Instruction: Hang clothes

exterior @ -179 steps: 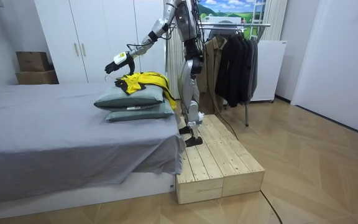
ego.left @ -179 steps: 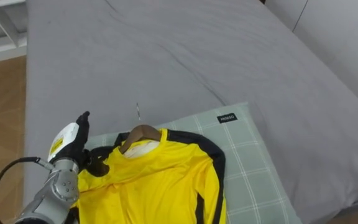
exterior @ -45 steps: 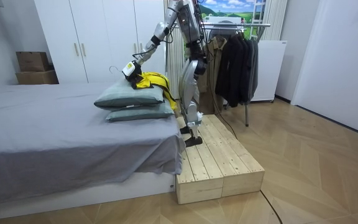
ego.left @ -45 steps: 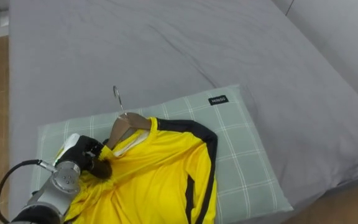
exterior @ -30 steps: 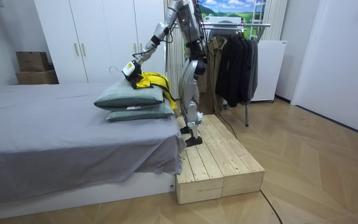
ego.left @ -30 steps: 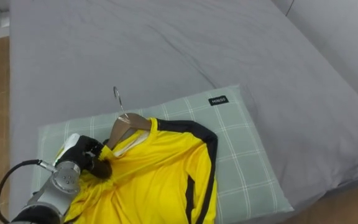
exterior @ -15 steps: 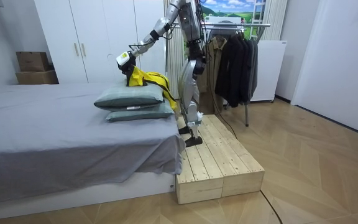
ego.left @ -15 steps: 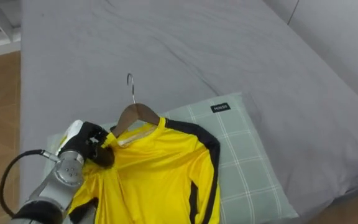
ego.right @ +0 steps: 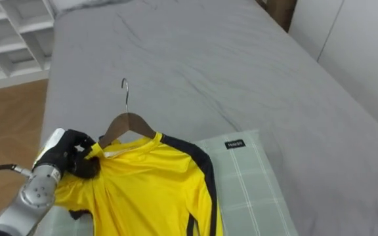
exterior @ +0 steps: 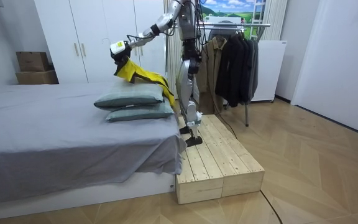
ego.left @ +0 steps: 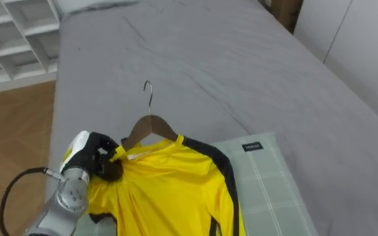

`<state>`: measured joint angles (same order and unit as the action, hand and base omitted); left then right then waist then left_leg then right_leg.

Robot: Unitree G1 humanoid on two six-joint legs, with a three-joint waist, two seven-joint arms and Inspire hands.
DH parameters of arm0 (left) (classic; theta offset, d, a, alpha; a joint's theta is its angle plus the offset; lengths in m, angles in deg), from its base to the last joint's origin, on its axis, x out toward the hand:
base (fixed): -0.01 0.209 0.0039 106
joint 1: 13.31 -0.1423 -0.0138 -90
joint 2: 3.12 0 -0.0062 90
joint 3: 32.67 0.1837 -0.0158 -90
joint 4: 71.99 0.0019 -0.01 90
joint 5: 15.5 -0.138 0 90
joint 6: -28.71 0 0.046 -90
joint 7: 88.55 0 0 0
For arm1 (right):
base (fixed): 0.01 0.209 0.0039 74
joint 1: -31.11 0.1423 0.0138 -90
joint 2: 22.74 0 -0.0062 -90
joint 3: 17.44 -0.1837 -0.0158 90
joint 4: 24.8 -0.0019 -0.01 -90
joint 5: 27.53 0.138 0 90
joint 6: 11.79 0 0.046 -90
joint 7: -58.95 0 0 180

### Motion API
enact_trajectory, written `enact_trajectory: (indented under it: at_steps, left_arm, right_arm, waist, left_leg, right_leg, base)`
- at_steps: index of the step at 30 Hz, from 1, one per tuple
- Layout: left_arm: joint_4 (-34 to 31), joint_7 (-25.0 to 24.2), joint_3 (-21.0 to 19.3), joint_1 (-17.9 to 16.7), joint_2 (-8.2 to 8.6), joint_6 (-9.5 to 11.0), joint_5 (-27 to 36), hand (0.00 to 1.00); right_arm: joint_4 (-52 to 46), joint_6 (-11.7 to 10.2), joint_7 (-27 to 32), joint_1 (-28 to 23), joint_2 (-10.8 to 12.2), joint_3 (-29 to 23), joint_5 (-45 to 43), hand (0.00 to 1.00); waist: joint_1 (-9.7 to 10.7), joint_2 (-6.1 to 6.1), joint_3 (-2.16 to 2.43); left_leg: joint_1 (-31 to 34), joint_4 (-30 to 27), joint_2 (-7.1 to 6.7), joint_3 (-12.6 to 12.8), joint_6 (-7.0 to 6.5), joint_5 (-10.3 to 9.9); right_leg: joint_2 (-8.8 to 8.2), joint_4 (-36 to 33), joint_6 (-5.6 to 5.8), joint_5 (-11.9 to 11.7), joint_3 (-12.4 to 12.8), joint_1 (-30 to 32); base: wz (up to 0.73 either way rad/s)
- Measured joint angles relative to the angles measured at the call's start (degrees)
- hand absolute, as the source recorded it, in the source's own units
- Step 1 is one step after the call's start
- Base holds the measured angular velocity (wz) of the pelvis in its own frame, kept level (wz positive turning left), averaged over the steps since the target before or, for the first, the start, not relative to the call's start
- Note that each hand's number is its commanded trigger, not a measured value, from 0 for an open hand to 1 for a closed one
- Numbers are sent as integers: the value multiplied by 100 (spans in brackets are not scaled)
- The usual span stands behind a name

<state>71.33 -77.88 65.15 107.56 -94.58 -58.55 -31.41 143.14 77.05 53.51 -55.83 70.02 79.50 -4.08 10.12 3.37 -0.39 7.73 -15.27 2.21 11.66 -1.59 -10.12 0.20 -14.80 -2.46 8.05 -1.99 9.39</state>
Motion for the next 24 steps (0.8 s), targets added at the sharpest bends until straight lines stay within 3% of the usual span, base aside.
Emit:
enact_trajectory:
  at_steps: [3, 10, 17, 24]
  left_arm:
    - [-187, 17, -98, -38, -13, -16, -48, 100]
    - [-1830, 235, -133, -963, -70, -52, -250, 100]
    - [-2120, 245, -158, -1207, -96, -143, -303, 100]
    - [-2914, 476, -214, -1497, -112, -137, -706, 100]
  right_arm:
    - [17, -2, 40, -46, -3, -76, -6, 0]
    - [-19, 6, 41, -293, -19, -389, -51, 0]
    - [-34, 75, -25, -398, -17, -507, -164, 0]
    - [-212, 69, 235, -517, -56, -844, -806, 0]
  waist:
    - [-96, -1, 0]
    - [-235, 11, 13]
    - [-266, 9, 19]
    - [-253, -51, 20]
  left_leg:
    - [-197, 73, -21, -78, 1, -1]
    - [-491, 293, -86, -150, 8, 2]
    - [-745, 447, -102, -139, 15, 7]
    - [-828, 465, -120, -147, 15, 7]
  right_leg:
    - [-4, 79, 9, 2, -50, -212]
    - [-6, 232, 27, 12, -156, -481]
    - [3, 417, 50, -7, -135, -761]
    - [3, 454, 58, -2, -135, -884]
  base:
    - [8]
    - [8]
    - [0]
    - [0]
